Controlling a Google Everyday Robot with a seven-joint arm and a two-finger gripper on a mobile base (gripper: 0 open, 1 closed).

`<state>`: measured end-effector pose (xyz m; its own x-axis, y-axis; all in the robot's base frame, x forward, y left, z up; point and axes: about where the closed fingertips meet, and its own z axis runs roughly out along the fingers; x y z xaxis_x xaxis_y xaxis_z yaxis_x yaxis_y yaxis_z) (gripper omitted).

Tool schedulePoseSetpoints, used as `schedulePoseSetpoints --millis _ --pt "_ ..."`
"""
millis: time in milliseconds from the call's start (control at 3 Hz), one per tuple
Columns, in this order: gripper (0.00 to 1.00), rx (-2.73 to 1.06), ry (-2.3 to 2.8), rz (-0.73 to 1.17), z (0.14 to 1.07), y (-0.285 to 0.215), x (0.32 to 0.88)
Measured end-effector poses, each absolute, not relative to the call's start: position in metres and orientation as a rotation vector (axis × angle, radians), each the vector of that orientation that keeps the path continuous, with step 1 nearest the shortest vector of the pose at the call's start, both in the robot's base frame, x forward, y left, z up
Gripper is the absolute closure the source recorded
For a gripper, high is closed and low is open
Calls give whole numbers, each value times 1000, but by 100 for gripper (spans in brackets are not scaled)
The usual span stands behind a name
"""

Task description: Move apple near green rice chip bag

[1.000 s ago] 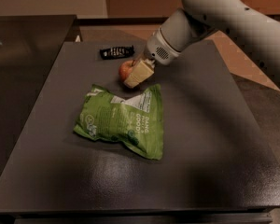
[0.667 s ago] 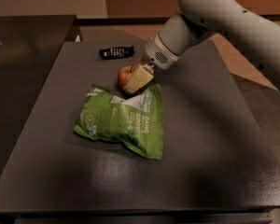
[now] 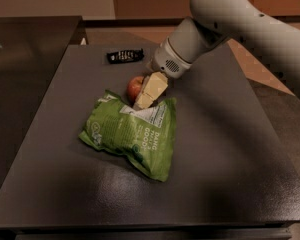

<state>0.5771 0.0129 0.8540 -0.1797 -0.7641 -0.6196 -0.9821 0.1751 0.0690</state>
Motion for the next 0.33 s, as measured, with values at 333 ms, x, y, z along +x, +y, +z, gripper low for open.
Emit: schedulePoseSetpoints --millis 333 --pt "0 -1643 2010 649 854 13 577"
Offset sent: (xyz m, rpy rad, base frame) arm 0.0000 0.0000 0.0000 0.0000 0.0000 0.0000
